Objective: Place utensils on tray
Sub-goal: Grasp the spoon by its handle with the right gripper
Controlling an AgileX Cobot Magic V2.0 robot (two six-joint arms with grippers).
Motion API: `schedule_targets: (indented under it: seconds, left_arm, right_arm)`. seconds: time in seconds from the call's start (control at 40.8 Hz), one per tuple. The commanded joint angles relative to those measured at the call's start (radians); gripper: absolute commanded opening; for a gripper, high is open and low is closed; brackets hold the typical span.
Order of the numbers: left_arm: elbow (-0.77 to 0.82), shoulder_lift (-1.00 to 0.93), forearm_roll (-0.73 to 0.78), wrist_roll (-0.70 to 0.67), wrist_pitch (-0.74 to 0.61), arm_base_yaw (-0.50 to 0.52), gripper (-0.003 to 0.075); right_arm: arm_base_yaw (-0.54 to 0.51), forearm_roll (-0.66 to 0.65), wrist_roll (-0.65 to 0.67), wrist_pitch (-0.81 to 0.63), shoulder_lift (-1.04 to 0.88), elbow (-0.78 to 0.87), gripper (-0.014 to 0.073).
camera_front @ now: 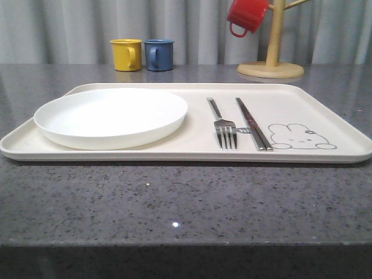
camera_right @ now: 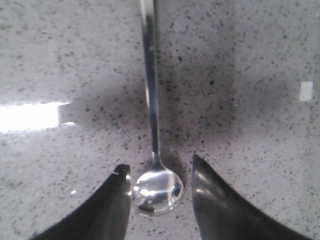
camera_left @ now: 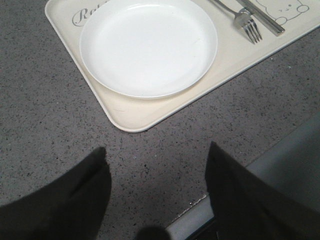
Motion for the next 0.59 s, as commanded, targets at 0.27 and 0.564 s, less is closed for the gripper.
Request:
schedule_targets:
  seconds: [0.27, 0.564]
  left_arm:
    - [-0.023, -0.001, 0.001, -0.011, -0.063, -0.009, 0.0401]
    - [-0.023, -0.001, 0.001, -0.011, -0.063, -0.009, 0.0401]
  right_arm:
    - [-0.009, 0.017, -0.012, -0.042, 0.033, -0.023, 0.0328]
    - [-0.009, 0.036, -0.012, -0.045, 0.077, -0.023, 0.0326]
